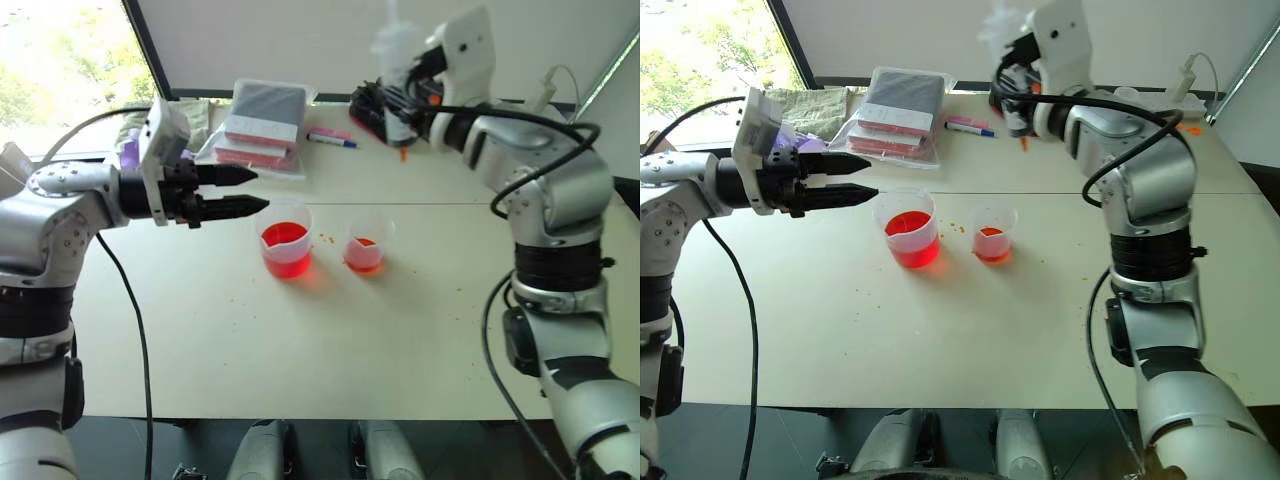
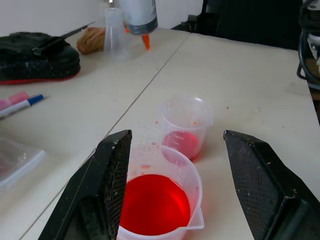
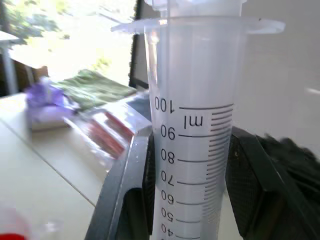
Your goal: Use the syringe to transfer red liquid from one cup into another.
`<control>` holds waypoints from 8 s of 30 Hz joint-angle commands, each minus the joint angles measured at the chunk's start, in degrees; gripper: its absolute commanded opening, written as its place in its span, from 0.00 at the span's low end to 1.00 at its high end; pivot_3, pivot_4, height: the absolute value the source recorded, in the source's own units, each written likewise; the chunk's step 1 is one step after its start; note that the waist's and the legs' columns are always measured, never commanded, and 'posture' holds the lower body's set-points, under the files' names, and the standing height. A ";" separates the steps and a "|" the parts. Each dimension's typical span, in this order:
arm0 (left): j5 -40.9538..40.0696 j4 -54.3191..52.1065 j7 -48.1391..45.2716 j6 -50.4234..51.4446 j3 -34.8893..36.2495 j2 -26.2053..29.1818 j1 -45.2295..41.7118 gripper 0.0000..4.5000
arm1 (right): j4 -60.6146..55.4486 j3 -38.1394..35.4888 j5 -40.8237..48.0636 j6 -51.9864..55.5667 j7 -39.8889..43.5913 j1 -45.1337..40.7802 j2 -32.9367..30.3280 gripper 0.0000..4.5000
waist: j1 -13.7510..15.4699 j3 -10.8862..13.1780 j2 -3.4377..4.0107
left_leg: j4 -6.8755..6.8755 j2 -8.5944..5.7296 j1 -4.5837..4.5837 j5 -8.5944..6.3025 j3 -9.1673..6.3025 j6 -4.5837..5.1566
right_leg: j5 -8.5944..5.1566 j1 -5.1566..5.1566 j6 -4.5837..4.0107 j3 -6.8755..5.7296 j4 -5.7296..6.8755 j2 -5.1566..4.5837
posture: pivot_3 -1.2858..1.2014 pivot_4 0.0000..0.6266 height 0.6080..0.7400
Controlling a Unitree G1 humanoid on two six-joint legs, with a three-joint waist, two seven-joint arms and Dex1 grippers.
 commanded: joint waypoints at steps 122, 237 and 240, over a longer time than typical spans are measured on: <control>9.36 18.21 -4.99 -4.16 -0.15 -10.93 -17.82 0.01 | 7.09 14.06 -11.11 -33.96 10.22 26.43 23.01 0.30 | -0.12 0.00 -0.03 | 0.02 0.03 0.05 0.23 -0.09 -0.40 | 0.00 0.06 0.00 0.02 0.10 0.11 | 0.52 0.24 1.00; -1.44 8.02 5.01 1.01 6.43 -5.57 -4.55 0.76 | -18.02 -7.01 4.42 -4.88 -1.66 13.08 11.03 0.30 | 0.15 -0.03 -0.07 | -0.01 0.01 0.06 0.17 -0.13 -0.33 | 0.00 0.02 -0.02 -0.03 0.03 -0.16 | 0.52 0.24 1.00; 0.11 12.24 2.95 -1.53 3.95 -8.27 -7.75 0.76 | -22.49 -8.96 5.25 -1.90 -3.33 15.81 7.68 0.30 | 0.25 -0.03 -0.08 | -0.01 -0.01 0.05 0.14 -0.10 -0.26 | 0.00 0.02 -0.02 -0.03 0.03 -0.15 | 0.52 0.24 1.00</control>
